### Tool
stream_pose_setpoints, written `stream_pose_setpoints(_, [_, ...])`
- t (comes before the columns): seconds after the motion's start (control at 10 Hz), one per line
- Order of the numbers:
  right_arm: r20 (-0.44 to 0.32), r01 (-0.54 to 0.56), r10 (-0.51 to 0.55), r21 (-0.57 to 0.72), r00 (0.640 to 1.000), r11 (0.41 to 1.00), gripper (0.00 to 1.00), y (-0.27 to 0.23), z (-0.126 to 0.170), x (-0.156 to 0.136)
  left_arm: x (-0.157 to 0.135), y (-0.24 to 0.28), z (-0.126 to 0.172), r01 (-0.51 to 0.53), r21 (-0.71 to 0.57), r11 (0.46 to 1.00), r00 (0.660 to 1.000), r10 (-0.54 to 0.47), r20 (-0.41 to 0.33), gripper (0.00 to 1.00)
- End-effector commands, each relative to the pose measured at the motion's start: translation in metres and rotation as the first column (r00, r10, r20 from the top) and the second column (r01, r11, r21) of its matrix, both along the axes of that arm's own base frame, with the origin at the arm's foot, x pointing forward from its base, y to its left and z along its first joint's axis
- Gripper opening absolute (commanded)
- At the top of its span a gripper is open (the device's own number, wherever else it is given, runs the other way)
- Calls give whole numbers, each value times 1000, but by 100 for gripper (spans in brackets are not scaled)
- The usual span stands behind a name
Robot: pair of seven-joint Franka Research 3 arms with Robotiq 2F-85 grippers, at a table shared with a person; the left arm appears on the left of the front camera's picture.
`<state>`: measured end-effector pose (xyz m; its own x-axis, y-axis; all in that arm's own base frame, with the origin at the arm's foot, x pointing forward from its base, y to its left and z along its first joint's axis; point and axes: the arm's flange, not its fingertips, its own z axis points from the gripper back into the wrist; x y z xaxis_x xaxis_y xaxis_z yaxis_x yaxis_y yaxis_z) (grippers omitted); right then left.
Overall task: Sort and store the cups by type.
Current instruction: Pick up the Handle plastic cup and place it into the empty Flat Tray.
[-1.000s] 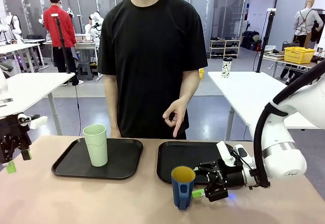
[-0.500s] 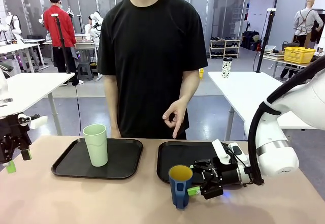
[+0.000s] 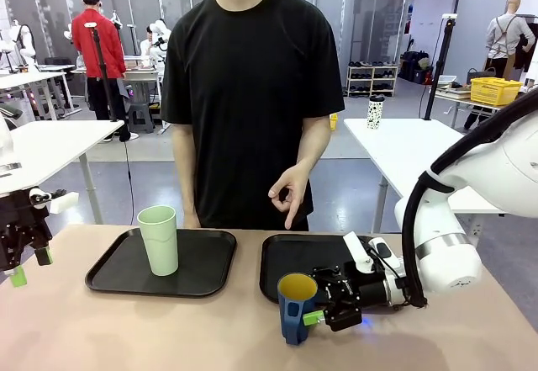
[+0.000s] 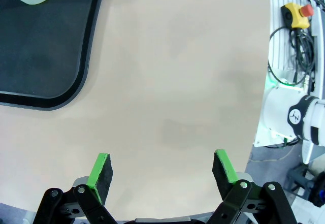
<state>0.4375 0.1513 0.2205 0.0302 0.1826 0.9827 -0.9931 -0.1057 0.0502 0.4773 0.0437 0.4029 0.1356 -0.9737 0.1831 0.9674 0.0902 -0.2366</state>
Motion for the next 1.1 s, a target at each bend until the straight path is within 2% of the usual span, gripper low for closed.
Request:
stream_pose_setpoints(0.0, [-5,-40,40,15,999,999,100,7,-2,4,0,1,1,7,2,1000,1000,-7,3,100])
stream_pose_setpoints(0.5, [-19,-71,71,12,997,997,100,22,-6,1,0,1,1,7,2,1000,1000,-7,3,100])
stream_pose_setpoints(1.0, [-28,-56,56,4,998,998,100,32,-7,-1,0,1,1,7,2,1000,1000,-7,3,100])
